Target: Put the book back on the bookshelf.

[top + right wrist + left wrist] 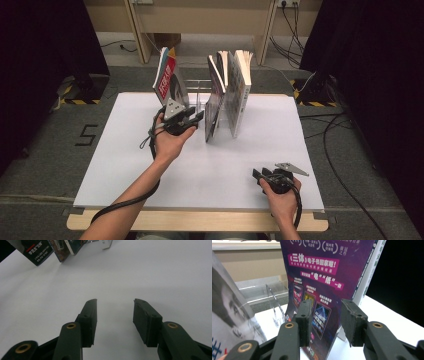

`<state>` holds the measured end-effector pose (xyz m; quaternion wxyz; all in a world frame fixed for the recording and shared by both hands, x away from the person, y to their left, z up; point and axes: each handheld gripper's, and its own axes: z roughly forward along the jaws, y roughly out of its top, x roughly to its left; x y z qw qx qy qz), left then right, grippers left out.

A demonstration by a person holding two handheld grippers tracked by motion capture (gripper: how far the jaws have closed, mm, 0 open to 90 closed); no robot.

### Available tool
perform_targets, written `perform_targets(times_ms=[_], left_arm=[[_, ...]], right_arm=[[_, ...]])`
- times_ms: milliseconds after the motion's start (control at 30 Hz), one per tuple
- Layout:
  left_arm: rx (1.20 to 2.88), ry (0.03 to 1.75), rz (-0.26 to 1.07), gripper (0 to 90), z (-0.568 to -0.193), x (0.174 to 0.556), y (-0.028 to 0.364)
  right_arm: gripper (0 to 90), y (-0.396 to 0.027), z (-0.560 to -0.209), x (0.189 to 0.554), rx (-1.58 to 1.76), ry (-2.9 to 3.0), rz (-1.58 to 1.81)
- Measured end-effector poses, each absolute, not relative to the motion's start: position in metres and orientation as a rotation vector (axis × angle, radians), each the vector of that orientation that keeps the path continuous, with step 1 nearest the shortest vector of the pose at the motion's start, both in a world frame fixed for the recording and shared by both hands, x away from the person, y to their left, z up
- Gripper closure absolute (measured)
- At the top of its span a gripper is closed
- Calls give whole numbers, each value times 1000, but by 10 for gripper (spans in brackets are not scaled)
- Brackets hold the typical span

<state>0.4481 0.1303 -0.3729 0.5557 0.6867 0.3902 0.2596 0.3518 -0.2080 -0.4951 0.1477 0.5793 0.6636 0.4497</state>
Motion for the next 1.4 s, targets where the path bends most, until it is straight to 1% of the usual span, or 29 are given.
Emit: perform_targets(times_ms=[433, 1400], left_arm=[[1654, 926, 595, 606, -390, 429, 154], [1605, 1005, 599, 587, -407, 400, 208]], right_arm=[[551, -207, -495, 352, 1651, 1913, 1284], [551, -206, -496, 352, 1652, 1915, 1285]])
